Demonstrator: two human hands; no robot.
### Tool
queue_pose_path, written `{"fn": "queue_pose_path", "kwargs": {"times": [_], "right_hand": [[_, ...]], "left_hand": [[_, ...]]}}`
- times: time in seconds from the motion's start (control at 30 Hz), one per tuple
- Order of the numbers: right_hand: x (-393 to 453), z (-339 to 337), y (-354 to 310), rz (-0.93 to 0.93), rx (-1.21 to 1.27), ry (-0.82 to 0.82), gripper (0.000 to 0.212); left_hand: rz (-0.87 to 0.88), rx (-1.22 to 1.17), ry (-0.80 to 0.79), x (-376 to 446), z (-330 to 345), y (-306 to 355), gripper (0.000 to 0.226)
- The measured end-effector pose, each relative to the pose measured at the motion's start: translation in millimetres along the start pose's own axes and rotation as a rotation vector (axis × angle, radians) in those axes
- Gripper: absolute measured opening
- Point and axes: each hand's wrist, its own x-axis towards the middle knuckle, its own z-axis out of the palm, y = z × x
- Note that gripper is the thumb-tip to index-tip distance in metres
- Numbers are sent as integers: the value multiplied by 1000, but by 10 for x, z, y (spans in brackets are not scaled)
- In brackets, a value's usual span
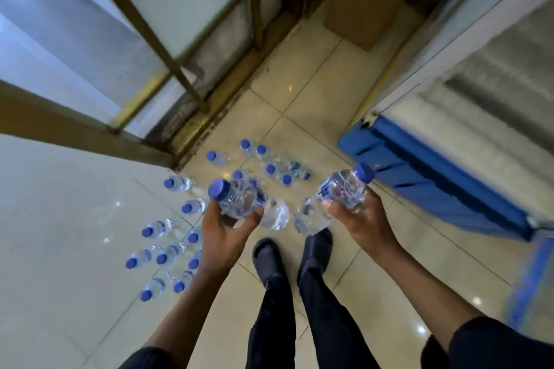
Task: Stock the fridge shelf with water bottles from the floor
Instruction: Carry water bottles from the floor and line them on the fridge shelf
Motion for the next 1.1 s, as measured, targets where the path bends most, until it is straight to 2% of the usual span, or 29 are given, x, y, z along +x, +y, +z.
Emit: {"fn": "queue_pose_path", "kwargs": {"times": [0.17, 0.33, 0.43, 0.53, 0.7, 0.87, 1.0, 1.03, 1.1], "right_hand": [[-723, -325, -1521, -256, 220, 174, 18], [-1249, -736, -2532, -461, 257, 511, 36], [-1489, -1097, -3008, -567, 206, 633, 35], [-1735, -1527, -3413, -702, 125, 721, 39], [-2087, -2359, -3948, -889, 18, 828, 33], [-2341, -3274, -4450, -1007, -71, 958, 39], [-2432, -3982, -4863, -1090, -133, 989, 40], [-2434, -4158, -4964, -1113, -147, 987, 37], [-2401, -4496, -5165, -1168, -173, 992, 34]], "left_hand": [[241, -130, -130, -310, 113, 1687, 37], [444, -207, -248, -621, 565, 2972, 26], [557, -194, -344, -776, 936, 3616, 20], [646, -237, -454, -966, 1315, 4172, 28], [786, -263, -609, -1288, 1960, 4960, 44], [818, -315, -728, -1628, 2590, 5721, 53], [922, -288, -737, -1835, 3135, 6333, 80], [956, -274, -735, -1870, 3295, 6501, 83], [1026, -260, -750, -1911, 3617, 6817, 71]]}}
